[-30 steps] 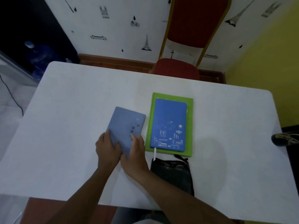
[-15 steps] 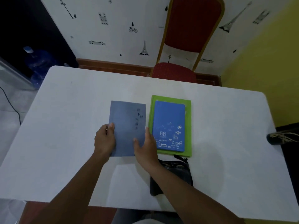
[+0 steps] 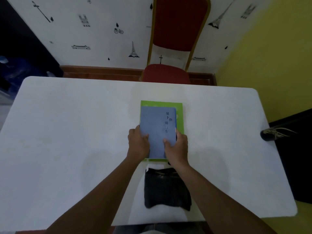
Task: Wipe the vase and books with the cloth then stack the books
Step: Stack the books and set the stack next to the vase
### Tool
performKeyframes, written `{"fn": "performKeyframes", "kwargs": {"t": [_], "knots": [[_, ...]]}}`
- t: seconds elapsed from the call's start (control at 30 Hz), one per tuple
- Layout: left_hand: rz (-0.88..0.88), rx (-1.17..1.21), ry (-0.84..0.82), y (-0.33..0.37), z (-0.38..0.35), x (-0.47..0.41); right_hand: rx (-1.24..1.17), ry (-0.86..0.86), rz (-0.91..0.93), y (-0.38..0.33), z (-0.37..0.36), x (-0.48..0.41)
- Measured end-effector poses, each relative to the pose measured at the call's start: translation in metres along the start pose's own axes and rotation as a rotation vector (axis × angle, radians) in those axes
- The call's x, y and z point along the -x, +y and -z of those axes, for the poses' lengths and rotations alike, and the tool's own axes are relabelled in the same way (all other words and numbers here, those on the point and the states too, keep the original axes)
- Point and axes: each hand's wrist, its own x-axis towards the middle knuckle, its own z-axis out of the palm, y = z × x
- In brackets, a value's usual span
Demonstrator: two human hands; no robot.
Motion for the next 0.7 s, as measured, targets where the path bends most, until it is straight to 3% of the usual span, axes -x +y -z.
{"fn": "performKeyframes", "kwargs": {"t": [0.17, 0.7], "knots": [[0.006, -0.046, 0.012, 0.018, -0.006, 0.013, 0.076, 0.001, 0.018, 0.011, -0.001, -0.008], [0.074, -0.177, 0.054, 0.019, -0.008, 0.002, 0.009, -0.082, 0.066, 0.019, 0.029, -0.028]]}}
